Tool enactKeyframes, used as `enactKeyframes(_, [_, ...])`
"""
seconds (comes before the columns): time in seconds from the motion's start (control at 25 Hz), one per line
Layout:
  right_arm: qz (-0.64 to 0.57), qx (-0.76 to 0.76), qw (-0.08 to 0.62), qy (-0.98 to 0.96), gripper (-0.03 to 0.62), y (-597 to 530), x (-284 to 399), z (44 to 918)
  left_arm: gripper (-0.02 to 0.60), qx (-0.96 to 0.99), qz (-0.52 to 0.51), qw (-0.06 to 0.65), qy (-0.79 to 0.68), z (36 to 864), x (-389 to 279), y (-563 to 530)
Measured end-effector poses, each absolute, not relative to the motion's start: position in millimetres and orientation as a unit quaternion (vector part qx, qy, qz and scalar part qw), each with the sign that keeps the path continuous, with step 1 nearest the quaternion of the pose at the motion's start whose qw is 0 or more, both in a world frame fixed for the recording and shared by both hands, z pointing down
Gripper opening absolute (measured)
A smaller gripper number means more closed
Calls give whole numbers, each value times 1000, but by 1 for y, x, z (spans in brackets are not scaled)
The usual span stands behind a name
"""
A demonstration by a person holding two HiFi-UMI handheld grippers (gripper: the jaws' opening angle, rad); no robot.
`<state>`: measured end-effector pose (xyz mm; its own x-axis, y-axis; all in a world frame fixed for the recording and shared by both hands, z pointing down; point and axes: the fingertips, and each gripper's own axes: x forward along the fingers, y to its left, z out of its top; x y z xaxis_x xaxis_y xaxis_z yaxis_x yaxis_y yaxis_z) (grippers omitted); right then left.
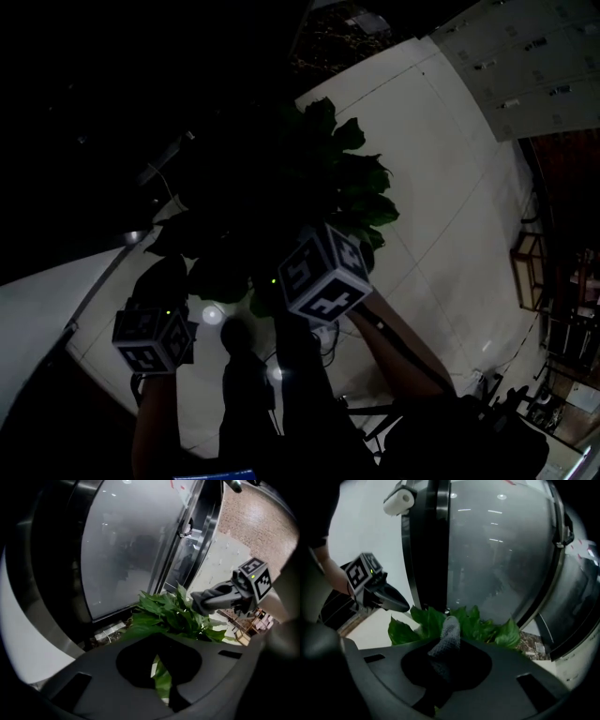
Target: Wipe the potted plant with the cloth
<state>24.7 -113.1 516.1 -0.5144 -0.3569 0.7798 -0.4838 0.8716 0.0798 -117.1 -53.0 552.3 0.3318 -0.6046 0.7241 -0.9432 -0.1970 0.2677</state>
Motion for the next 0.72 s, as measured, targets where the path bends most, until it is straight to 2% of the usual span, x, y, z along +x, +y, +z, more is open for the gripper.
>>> enactKeyframes(0.12, [120, 228, 444, -858, 32, -92, 16, 542, -8, 750, 252, 334, -512, 548, -105, -56])
enactKeyframes(0.32, [248, 159, 414, -862, 32, -32, -13, 548, -8, 760, 259, 325, -499, 544, -97, -55])
enactKeyframes(0.56, [278, 96, 379, -878, 31, 10, -32, 510, -8, 771, 259, 315, -489, 539, -89, -51])
enactKeyframes(0.72, [249, 181, 335, -890, 32, -30, -14, 480, -8, 778, 250, 310, -485, 535, -83, -52])
